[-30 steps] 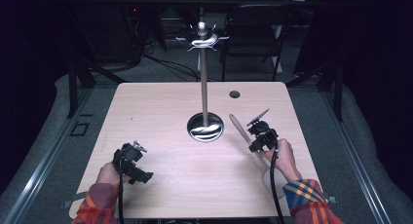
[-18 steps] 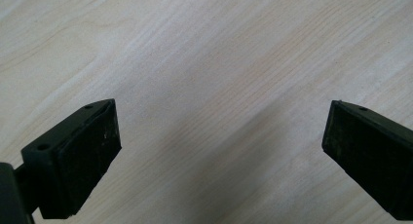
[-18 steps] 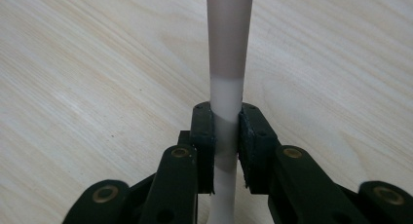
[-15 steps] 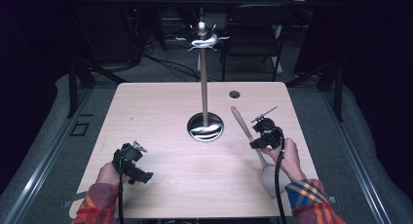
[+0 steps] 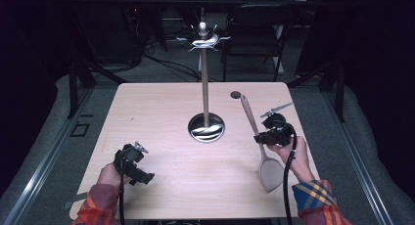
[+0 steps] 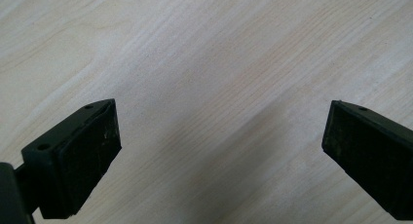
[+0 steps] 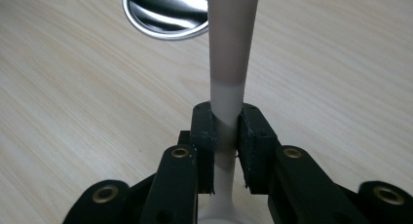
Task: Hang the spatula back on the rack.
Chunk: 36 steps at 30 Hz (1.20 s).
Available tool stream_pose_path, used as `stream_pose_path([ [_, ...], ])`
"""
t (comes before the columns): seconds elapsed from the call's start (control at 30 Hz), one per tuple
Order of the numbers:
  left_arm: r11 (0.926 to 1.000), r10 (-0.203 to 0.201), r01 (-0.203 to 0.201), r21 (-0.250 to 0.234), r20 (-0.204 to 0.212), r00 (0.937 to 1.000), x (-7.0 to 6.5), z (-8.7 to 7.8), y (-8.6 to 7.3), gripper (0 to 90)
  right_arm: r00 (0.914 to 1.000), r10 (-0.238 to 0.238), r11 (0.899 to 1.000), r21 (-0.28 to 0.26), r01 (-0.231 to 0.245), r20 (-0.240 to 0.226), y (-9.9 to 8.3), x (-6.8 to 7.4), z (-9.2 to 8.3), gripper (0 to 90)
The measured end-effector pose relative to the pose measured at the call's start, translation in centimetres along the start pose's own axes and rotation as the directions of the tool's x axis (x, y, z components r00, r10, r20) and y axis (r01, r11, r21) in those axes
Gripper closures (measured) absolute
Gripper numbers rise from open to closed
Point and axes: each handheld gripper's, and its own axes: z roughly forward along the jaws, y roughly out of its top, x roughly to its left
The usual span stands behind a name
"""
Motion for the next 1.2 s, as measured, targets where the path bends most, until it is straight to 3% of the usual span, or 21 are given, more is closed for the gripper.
stream_pose_path([
  [0.27,1.0,-0.001,0.001,0.0,0.0,1.0,0.0,0.0,0.0,0.4,0.9992,-0.039,0.996,-0.079,0.039,-0.005,0.6,1.0,-1.2,78.1],
  [0.6,1.0,-0.001,0.001,0.0,0.001,1.0,0.0,0.0,0.0,0.4,0.9968,-0.079,0.98,-0.18,0.08,0.017,1.6,2.9,-1.9,78.1],
  [1.2,1.0,-0.004,0.004,0.001,-0.006,1.0,0.0,0.1,-0.1,0.4,0.9894,-0.14,0.969,-0.199,0.145,0.039,4.0,5.4,-1.7,78.1],
])
